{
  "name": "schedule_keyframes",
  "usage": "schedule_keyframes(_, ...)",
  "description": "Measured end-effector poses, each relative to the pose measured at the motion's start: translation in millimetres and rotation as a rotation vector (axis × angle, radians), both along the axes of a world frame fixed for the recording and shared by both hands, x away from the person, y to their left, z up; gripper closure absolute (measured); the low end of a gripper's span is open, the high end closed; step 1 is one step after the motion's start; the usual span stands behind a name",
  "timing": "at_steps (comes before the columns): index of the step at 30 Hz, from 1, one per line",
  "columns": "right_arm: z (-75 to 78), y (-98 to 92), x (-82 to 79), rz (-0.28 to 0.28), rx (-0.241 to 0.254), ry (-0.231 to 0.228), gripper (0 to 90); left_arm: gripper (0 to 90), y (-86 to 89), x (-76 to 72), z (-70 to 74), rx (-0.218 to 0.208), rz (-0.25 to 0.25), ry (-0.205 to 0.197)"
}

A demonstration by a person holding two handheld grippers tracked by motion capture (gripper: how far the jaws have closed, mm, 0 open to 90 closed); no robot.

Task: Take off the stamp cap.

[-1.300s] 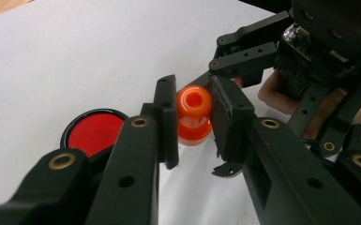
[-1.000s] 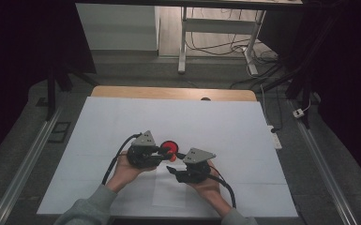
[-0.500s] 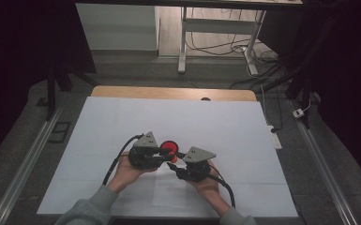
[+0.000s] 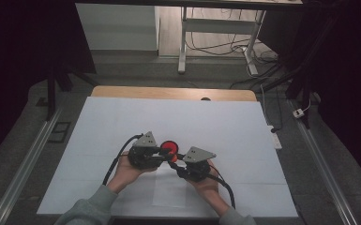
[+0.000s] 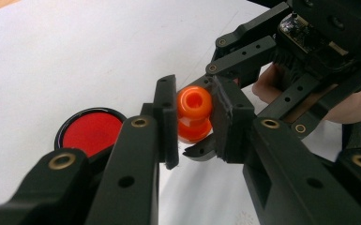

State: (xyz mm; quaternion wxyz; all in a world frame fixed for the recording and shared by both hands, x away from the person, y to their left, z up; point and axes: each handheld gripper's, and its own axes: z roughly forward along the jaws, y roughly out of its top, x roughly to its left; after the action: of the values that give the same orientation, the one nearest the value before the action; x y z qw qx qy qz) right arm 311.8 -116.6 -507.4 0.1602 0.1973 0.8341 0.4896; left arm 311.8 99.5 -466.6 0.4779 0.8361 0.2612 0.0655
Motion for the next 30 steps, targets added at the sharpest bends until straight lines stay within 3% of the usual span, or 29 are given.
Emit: schedule_keyframes(30,0.4,0.3,-2.5,-0.001,-0.007,-0.008,64.3,72.6,0.9,-0.8,0.0,0.002,-0.002,-0.010)
